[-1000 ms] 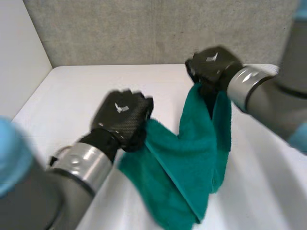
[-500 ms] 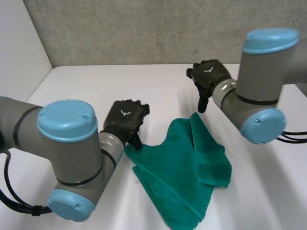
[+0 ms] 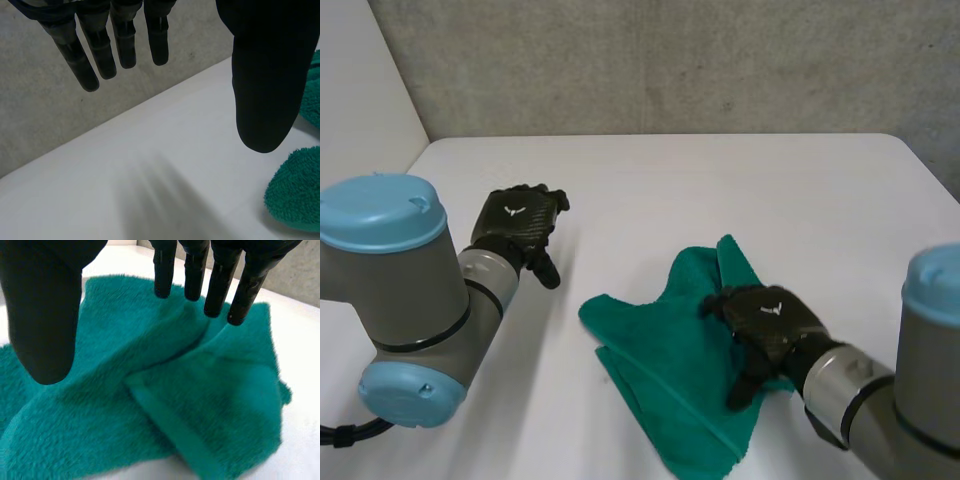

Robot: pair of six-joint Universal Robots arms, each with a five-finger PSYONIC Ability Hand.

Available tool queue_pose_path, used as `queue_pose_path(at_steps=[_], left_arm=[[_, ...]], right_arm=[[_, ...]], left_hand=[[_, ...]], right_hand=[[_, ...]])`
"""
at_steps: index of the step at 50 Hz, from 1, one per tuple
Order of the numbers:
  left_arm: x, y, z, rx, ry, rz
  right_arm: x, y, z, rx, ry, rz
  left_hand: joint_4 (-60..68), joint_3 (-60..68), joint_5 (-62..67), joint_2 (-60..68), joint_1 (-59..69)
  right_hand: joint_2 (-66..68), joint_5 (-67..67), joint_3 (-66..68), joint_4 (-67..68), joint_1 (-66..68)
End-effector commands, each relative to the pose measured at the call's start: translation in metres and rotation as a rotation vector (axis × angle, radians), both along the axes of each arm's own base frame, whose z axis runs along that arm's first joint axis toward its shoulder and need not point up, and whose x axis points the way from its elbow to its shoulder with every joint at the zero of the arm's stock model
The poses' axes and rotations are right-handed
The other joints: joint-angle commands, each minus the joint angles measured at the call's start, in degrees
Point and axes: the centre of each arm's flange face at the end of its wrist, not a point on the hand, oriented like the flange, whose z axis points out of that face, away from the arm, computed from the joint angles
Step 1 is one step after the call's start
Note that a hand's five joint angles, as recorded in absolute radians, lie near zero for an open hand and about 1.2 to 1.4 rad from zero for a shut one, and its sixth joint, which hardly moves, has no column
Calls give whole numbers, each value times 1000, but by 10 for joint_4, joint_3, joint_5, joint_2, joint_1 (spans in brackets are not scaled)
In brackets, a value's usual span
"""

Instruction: Fold the towel.

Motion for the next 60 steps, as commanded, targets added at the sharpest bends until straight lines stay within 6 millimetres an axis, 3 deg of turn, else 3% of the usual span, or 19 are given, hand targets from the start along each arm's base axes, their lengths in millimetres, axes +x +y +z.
queue_pose_path(at_steps=[1,5,8,12,13,17,24,31,36,43,52,56,60], left_arm=[[3,-1,-3,37,48,18],[3,0,-4,46,53,19],[3,1,-5,54,49,19],[4,1,-5,55,48,21],[4,1,-5,56,48,19],[6,0,-6,60,48,25],[12,-3,-12,80,37,41],[7,-4,-13,118,117,10],[0,-1,-18,193,211,-54],[-8,13,-36,375,268,-151],[-17,9,-59,452,265,-202],[-32,8,-72,496,286,-251],[-56,14,-84,560,335,-328]], right_arm=[[1,-5,-34,26,26,-6],[1,-11,-44,47,40,-14],[3,-16,-44,16,23,-14],[9,-27,-12,-132,-58,-16],[10,-27,13,-210,-98,-12],[11,-29,67,-376,-169,-3],[8,-19,115,-427,-134,37],[7,-9,131,-435,-14,131],[4,-14,144,-498,29,134],[4,-16,158,-539,18,127],[2,5,183,-598,-2,208],[-1,24,203,-633,-34,298],[-7,21,211,-653,-35,278]], left_hand=[[5,0,8,2,-7],[3,-2,7,0,-8],[0,-5,3,-3,-12],[0,-5,3,-3,-12],[0,-5,3,-3,-12],[-2,-7,2,-5,-13],[-5,-10,-2,-8,-17],[-7,-12,-3,-10,-19],[-3,-8,0,-6,-15],[-7,-12,-3,-10,-19],[-7,-12,-3,-10,-19],[-3,-8,0,-6,-15],[15,10,18,12,3]], right_hand=[[124,123,118,118,147],[245,244,239,239,268],[609,608,603,603,632],[610,609,604,604,633],[610,609,604,604,633],[610,609,604,604,633],[610,609,604,604,633],[610,609,604,604,633],[610,609,604,604,633],[610,609,604,604,633],[610,609,604,604,633],[610,609,604,604,633],[610,609,604,604,633]])
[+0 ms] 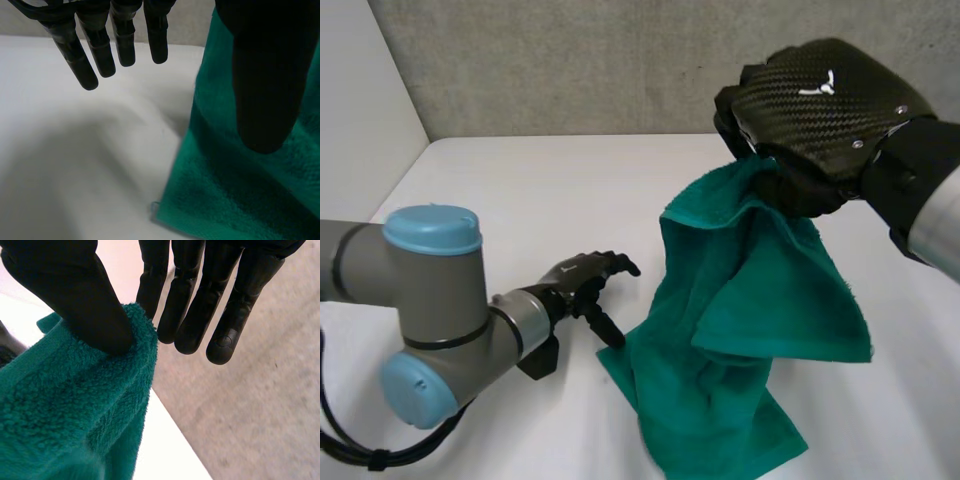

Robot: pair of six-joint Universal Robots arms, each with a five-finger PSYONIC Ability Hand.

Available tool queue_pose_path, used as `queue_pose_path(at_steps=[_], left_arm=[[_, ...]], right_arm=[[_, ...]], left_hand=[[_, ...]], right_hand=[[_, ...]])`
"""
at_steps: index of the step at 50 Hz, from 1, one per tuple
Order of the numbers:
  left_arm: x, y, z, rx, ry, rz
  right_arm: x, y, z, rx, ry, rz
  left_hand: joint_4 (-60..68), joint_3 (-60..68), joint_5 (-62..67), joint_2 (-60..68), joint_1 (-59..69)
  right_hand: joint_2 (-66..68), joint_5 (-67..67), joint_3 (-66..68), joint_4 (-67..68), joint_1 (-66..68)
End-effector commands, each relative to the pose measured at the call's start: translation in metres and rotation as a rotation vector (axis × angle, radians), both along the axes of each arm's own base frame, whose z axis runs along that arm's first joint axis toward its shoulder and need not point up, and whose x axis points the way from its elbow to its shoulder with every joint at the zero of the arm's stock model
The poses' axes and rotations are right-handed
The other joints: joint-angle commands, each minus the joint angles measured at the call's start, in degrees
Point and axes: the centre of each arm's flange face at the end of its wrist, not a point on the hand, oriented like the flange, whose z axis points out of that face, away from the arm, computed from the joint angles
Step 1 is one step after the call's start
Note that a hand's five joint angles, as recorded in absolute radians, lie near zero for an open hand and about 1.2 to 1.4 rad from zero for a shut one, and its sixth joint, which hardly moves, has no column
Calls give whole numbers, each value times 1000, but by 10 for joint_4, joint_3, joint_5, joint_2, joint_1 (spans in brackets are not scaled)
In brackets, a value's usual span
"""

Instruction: Fold the towel.

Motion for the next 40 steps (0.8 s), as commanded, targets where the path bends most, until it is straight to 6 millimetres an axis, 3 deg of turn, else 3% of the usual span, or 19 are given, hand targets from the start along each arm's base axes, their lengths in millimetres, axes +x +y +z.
queue_pose_path(at_steps=[1,4,5,8,10,13,15,16,19,22,26,28,29,30,34,36,38,40], left_arm=[[-43,5,-27,109,96,-128],[-49,5,-29,121,112,-138],[-53,3,-30,124,120,-135],[-53,0,-27,107,119,-122],[-52,-3,-25,93,119,-106],[-35,-27,6,-24,116,56],[-30,-33,16,-57,115,95],[-11,-54,43,-158,126,210],[1,-67,71,-267,145,266],[7,-77,111,-430,176,272],[8,-81,155,-621,203,278],[7,-82,172,-692,219,279],[8,-82,190,-767,238,289],[9,-82,201,-807,250,298],[18,-79,243,-985,307,389],[27,-75,263,-1076,347,476],[31,-70,272,-1115,361,513],[31,-62,272,-1136,369,520]], right_arm=[[-9,15,25,-49,-14,66],[-22,-4,27,-55,-12,-9],[-24,-8,26,-54,-11,-23],[-36,-23,25,-50,-8,-84],[-41,-29,24,-47,-7,-112],[-46,-38,19,-24,2,-142],[-50,-54,3,34,19,-168],[-50,-60,-4,58,27,-172],[-47,-84,-29,143,54,-188],[-45,-100,-35,150,64,-196],[-41,-132,-24,75,39,-253],[-43,-158,-5,-40,-1,-335],[-44,-165,2,-85,-23,-363],[-43,-175,20,-187,-76,-411],[-38,-183,66,-448,-237,-460],[-35,-184,77,-524,-283,-451],[-33,-184,84,-585,-315,-438],[-32,-182,79,-570,-301,-423]], left_hand=[[58,52,61,55,45],[115,110,118,113,102],[313,308,317,311,301],[610,605,614,608,598],[611,606,614,609,599],[611,606,614,609,599],[611,606,614,609,599],[611,606,614,609,599],[611,606,614,609,599],[611,606,614,609,599],[611,606,614,609,599],[611,606,614,609,599],[611,606,614,609,599],[611,606,614,609,599],[611,606,614,609,599],[611,606,614,609,599],[611,606,614,609,599],[611,606,614,609,599]], right_hand=[[127,160,123,119,262],[127,160,123,119,262],[127,160,123,119,262],[127,160,123,119,262],[127,160,123,119,262],[127,160,123,119,262],[127,160,123,119,262],[127,160,123,119,262],[127,160,123,119,262],[127,160,123,119,262],[127,160,123,119,262],[127,160,123,119,262],[127,160,123,119,262],[127,160,123,119,262],[127,160,123,119,262],[127,160,123,119,262],[127,160,123,119,262],[127,160,123,119,262]])
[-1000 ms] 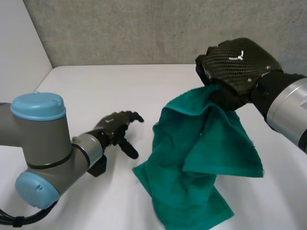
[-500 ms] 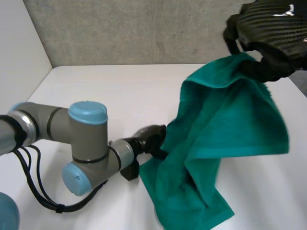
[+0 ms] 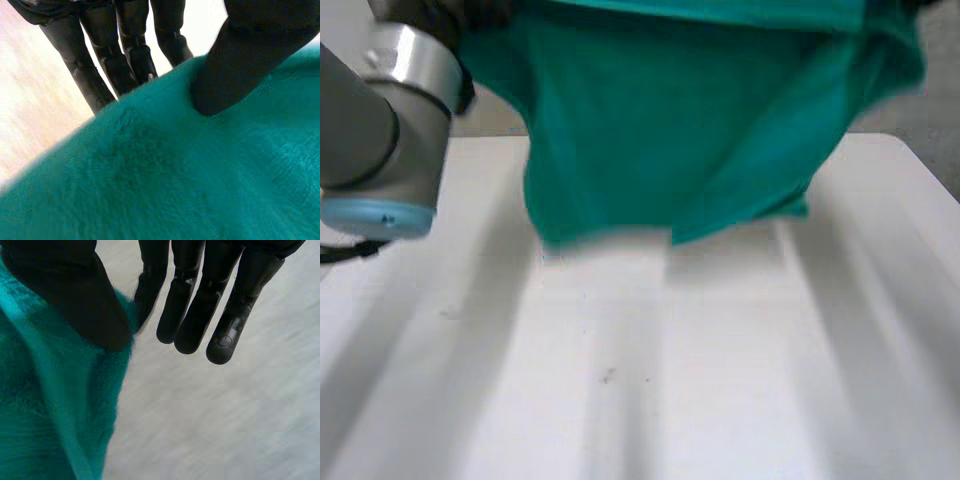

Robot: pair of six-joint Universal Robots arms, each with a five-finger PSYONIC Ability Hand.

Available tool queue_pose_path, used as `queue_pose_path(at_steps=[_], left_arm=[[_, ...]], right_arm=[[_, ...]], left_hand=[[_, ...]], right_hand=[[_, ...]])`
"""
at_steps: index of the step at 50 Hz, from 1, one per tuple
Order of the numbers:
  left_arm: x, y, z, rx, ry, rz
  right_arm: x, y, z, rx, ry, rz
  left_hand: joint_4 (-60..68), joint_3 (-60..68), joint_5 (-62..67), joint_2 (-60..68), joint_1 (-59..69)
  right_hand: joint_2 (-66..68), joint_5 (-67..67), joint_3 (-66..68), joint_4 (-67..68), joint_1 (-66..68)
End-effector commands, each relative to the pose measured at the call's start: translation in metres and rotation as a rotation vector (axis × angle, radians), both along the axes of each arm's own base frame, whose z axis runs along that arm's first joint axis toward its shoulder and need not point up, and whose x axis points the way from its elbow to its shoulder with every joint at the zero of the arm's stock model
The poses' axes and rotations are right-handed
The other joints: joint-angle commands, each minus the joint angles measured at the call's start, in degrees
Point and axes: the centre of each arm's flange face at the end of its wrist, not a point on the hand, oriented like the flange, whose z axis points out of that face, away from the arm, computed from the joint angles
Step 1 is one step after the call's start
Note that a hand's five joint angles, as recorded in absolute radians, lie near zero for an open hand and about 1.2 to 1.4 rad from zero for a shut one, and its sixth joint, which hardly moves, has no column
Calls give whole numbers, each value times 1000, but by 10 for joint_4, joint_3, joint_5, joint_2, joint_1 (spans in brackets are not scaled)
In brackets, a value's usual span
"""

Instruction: Fold the towel.

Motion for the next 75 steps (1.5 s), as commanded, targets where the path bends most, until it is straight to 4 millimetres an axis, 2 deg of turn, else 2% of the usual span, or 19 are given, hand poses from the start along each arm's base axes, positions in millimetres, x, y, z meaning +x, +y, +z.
queue_pose_path(at_steps=[1,5,7,13,14,15,19,23,25,31,32,33,37,43,49,56,60,63,75], left_arm=[[12,20,30,-164,87,109],[13,23,14,-129,48,106],[13,27,-26,-30,-29,103],[13,40,-101,164,-166,77],[13,43,-113,195,-188,69],[14,50,-138,262,-235,57],[15,67,-189,407,-346,34],[20,78,-209,494,-415,29],[22,81,-213,521,-431,28],[26,90,-212,581,-458,23],[26,90,-212,581,-458,23],[26,90,-210,581,-458,23],[27,95,-197,560,-443,19],[27,97,-189,539,-433,16],[31,95,-192,553,-434,32],[37,90,-194,565,-432,52],[37,90,-194,565,-431,53],[37,89,-196,569,-433,55],[37,89,-200,580,-440,52]], right_arm=[[6,3,25,-194,-58,19],[8,10,-4,-57,-4,63],[8,13,-34,81,32,74],[1,30,-113,428,102,76],[0,37,-135,512,119,79],[-1,41,-145,546,124,81],[-4,58,-186,672,150,94],[-4,70,-217,769,166,122],[-3,75,-227,807,170,139],[-2,80,-232,829,163,172],[-2,80,-233,832,158,171],[-4,79,-234,840,140,165],[-23,67,-234,871,55,108],[-36,65,-239,910,-7,112],[-44,61,-241,900,10,144],[-62,52,-249,799,233,184],[-58,50,-269,820,299,236],[-59,44,-279,843,295,244],[-58,30,-289,841,266,244]], left_hand=[[115,118,148,114,136],[115,118,148,114,136],[115,118,148,114,136],[115,118,148,114,136],[115,118,148,114,136],[115,118,148,114,136],[115,118,148,114,136],[115,118,148,114,136],[115,118,148,114,136],[115,118,148,114,136],[115,118,148,114,136],[115,118,148,114,136],[115,118,148,114,136],[115,118,148,114,136],[115,118,148,114,136],[115,118,148,114,136],[115,118,148,114,136],[115,118,148,114,136],[115,118,148,114,136]], right_hand=[[125,160,121,116,262],[125,160,121,116,262],[125,160,121,116,262],[125,160,121,116,262],[125,160,121,116,262],[125,160,121,116,262],[125,160,121,116,262],[125,160,121,116,262],[125,160,121,116,262],[125,160,121,116,262],[72,107,68,63,209],[-72,-36,-76,-80,65],[-311,-276,-315,-320,-174],[-408,-372,-412,-416,-271],[-410,-374,-414,-418,-272],[-389,-354,-394,-398,-252],[-378,-342,-382,-386,-241],[-357,-322,-362,-366,-220],[-302,-267,-306,-311,-165]])
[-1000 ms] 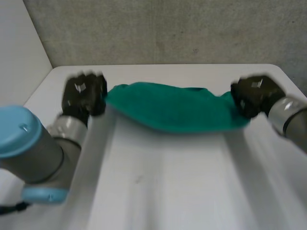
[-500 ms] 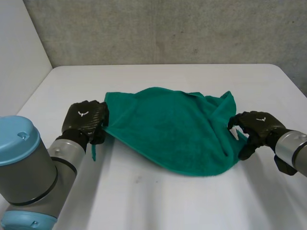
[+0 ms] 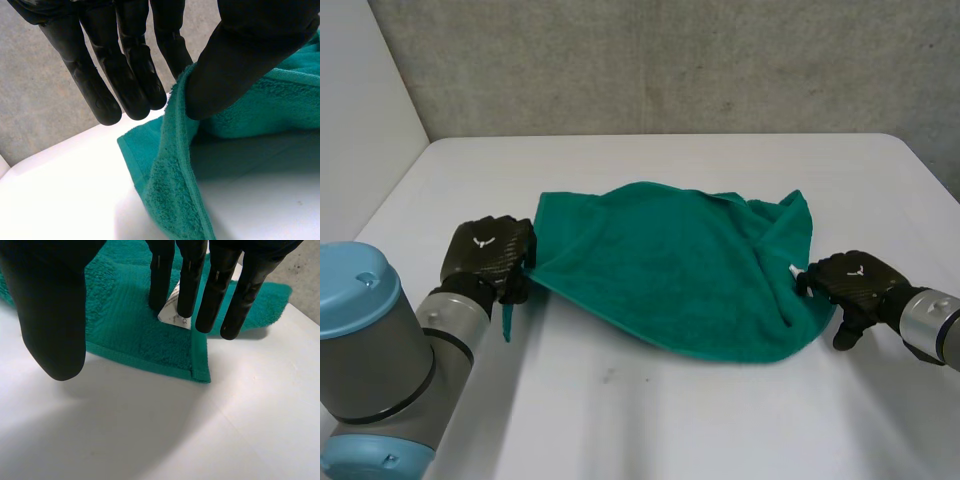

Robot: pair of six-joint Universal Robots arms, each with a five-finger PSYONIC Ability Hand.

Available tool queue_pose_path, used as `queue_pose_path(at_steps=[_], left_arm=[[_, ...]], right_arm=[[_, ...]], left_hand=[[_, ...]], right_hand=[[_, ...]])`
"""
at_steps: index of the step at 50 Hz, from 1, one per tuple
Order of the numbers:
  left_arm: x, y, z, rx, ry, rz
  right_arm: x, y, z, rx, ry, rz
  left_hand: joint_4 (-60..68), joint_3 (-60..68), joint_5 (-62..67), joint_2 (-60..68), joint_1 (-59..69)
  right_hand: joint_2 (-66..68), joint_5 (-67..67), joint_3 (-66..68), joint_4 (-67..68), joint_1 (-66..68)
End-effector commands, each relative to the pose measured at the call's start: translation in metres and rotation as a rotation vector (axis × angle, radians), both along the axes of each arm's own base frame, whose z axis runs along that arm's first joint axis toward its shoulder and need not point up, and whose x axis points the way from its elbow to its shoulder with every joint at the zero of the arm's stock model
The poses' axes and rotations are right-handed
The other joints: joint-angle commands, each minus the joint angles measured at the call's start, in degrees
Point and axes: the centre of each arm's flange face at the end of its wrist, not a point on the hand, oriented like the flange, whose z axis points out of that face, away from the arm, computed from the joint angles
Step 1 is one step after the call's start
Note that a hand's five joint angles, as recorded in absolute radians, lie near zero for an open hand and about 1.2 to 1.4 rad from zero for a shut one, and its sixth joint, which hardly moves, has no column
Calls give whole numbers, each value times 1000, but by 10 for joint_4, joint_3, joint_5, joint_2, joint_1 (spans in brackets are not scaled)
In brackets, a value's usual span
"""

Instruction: Fold the towel.

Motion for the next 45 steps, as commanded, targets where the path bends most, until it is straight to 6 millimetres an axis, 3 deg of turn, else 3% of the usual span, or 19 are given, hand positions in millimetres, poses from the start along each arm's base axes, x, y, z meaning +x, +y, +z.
queue_pose_path(at_steps=[1,7,12,21,23,28,31,35,38,39,41,43,45], left_arm=[[0,0,-2,6,-3,0],[0,-1,-3,7,-3,1],[1,-1,-3,7,-3,1],[1,-2,-3,7,-3,3],[1,-2,-2,6,-2,3],[1,-2,-3,7,-3,3],[1,-2,-2,6,-3,4],[3,-4,-2,6,-6,14],[7,-7,0,4,-12,29],[8,-7,1,6,-13,32],[10,-7,5,12,-19,37],[12,-6,10,14,-21,39],[16,-2,25,3,-16,43]], right_arm=[[1,-9,-3,1,-37,-24],[5,-13,1,4,-74,-34],[20,-12,-8,24,-72,4],[28,-12,-12,28,-72,27],[30,-13,-13,27,-71,26],[31,-20,-11,23,-87,-9],[30,-24,-9,18,-100,-32],[25,-33,11,-23,-154,-108],[21,-34,43,-85,-198,-138],[21,-31,57,-114,-205,-141],[21,-29,64,-126,-206,-141],[18,-16,95,-174,-168,-154],[14,-4,113,-195,-120,-173]], left_hand=[[115,117,148,113,136],[115,117,148,113,136],[115,117,148,113,136],[115,117,148,113,136],[115,117,148,113,136],[115,117,148,113,136],[115,117,148,113,136],[115,117,148,113,136],[115,117,148,113,136],[115,117,148,113,136],[115,117,148,113,136],[115,117,148,113,136],[115,117,148,113,136]], right_hand=[[85,91,82,81,136],[105,111,102,102,156],[122,128,119,118,173],[147,153,144,144,198],[186,192,183,182,237],[509,515,506,506,560],[510,516,507,506,561],[510,516,507,506,561],[510,516,507,506,561],[510,516,507,506,561],[510,516,507,506,561],[510,516,507,506,561],[510,516,507,506,561]])
